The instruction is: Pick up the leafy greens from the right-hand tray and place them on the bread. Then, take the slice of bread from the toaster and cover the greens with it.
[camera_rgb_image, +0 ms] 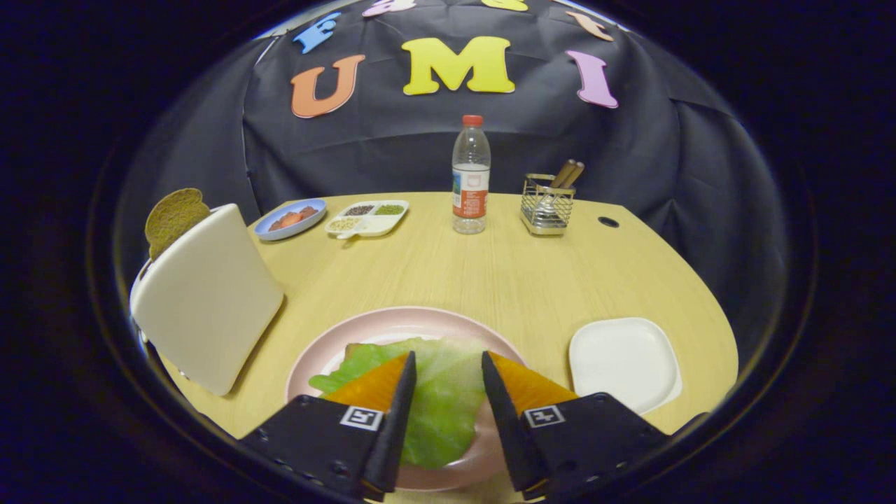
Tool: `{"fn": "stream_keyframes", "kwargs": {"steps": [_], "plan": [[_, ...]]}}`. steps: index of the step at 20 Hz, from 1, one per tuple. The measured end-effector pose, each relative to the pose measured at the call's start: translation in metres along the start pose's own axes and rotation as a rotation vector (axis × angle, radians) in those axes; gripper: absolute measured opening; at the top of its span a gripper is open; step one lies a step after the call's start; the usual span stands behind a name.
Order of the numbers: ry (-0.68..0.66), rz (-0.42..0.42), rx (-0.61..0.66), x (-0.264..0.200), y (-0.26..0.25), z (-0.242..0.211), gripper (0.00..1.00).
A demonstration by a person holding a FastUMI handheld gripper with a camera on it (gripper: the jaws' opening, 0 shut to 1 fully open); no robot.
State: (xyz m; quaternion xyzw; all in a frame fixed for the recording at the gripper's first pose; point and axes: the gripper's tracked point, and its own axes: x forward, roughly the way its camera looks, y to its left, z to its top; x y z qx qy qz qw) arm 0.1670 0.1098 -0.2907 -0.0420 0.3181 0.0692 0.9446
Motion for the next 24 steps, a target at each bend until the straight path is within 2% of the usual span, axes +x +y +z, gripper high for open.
{"fn": "stream_keyframes", "kwargs": {"steps": [3,5,9,13,24], "plan": [[-0.033,-0.017,0.001,-0.017,-0.008,0.014,0.91],[-0.06,-0.021,0.016,-0.033,-0.008,0.026,0.96],[-0.101,0.005,0.075,-0.069,0.006,0.049,0.96],[-0.145,0.055,0.059,-0.098,0.04,0.073,0.96],[-0.167,0.186,-0.02,-0.114,0.177,0.138,0.96]]}}
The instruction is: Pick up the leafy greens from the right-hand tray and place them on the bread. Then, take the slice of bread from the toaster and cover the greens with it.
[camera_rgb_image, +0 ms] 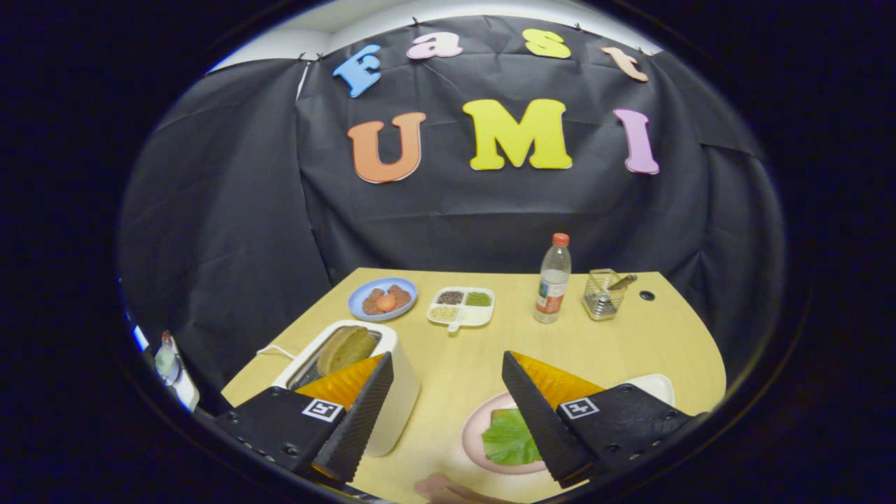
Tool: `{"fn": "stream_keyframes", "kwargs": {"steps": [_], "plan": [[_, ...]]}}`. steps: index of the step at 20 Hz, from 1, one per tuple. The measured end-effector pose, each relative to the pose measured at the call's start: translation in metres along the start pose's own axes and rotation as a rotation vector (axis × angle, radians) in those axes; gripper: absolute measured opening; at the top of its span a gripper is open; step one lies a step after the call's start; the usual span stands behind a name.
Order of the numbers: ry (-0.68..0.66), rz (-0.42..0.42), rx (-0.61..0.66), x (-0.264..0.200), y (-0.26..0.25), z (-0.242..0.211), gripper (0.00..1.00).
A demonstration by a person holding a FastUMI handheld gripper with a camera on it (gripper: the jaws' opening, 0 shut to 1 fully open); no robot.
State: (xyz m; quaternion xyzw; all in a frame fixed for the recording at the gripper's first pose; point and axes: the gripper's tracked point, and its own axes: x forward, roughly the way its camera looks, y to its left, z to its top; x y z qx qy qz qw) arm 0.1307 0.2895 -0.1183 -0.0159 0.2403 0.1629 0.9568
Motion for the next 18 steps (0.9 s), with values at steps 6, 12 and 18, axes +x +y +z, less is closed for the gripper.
{"fn": "stream_keyframes", "kwargs": {"steps": [6,12,18], "plan": [[0.052,0.044,-0.039,0.037,0.069,-0.006,0.96],[0.13,0.029,-0.028,0.068,0.093,-0.028,0.95],[0.21,-0.035,0.023,0.083,0.093,-0.039,0.72]]}}
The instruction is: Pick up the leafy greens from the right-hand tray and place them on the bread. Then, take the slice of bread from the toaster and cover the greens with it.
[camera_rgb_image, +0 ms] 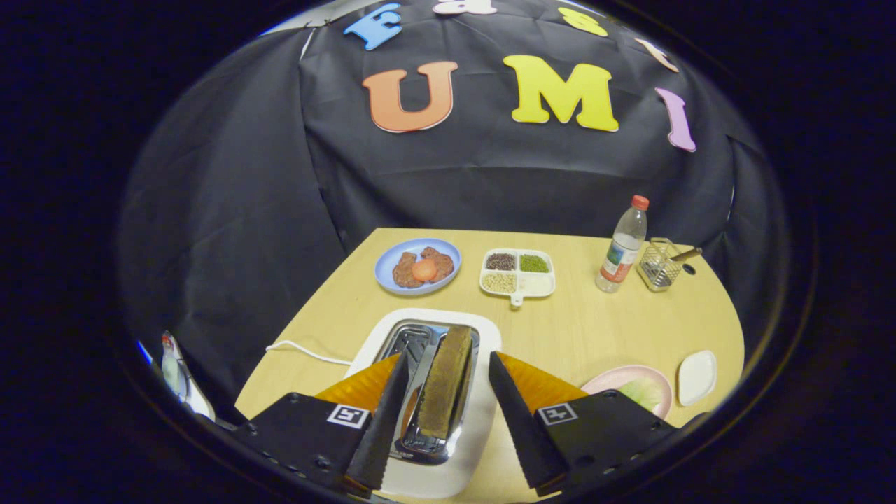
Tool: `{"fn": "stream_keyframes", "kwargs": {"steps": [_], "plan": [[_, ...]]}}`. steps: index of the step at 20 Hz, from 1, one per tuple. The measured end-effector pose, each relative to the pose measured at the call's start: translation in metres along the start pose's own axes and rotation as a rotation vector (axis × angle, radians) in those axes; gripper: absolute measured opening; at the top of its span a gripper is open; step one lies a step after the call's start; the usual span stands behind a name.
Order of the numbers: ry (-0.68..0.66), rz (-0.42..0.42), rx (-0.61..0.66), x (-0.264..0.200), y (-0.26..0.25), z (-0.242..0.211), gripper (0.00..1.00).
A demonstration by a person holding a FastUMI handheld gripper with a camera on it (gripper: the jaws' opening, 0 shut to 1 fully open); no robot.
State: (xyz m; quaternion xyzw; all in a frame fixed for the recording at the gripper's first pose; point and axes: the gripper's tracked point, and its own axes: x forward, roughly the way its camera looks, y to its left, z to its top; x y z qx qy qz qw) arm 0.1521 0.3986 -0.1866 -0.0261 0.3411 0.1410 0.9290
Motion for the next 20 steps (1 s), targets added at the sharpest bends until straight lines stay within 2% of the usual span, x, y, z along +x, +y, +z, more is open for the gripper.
{"fn": "stream_keyframes", "kwargs": {"steps": [2,4,7,10,20], "plan": [[0.007,-0.017,-0.011,-0.001,0.002,-0.001,0.67],[0.01,-0.028,-0.031,0.001,0.005,-0.002,0.58],[0.03,-0.055,-0.041,-0.001,0.005,-0.008,0.27],[0.022,-0.052,-0.058,-0.015,0.01,-0.006,0.14],[-0.147,-0.015,-0.049,-0.095,0.02,0.044,0.13]]}}
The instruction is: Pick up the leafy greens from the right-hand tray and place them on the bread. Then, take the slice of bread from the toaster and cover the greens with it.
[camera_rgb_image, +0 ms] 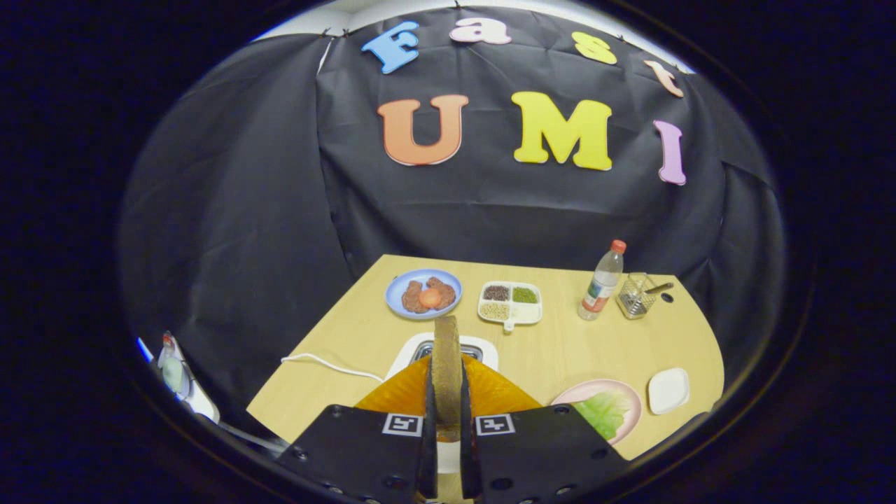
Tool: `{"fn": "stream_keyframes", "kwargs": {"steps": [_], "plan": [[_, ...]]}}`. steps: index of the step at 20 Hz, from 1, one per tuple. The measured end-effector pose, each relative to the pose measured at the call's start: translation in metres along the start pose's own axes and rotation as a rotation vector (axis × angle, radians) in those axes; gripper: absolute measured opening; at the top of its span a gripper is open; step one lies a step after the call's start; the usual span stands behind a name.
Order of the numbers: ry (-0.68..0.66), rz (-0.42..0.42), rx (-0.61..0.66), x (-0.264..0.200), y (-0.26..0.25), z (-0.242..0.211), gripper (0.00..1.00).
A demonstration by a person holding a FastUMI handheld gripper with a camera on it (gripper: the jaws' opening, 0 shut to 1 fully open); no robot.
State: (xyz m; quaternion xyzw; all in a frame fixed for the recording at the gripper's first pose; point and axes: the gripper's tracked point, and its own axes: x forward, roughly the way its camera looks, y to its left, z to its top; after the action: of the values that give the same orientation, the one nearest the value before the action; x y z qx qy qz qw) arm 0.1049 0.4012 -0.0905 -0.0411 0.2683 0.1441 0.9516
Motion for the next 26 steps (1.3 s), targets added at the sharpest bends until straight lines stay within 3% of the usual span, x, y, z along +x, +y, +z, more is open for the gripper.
{"fn": "stream_keyframes", "kwargs": {"steps": [6,10,17,26], "plan": [[-0.055,-0.004,0.036,-0.04,-0.016,0.024,0.13],[-0.047,-0.031,0.087,-0.038,-0.054,0.018,0.13],[0.056,-0.097,0.185,0.004,-0.14,-0.037,0.13],[0.141,-0.092,0.308,0.033,-0.206,-0.103,0.13]]}}
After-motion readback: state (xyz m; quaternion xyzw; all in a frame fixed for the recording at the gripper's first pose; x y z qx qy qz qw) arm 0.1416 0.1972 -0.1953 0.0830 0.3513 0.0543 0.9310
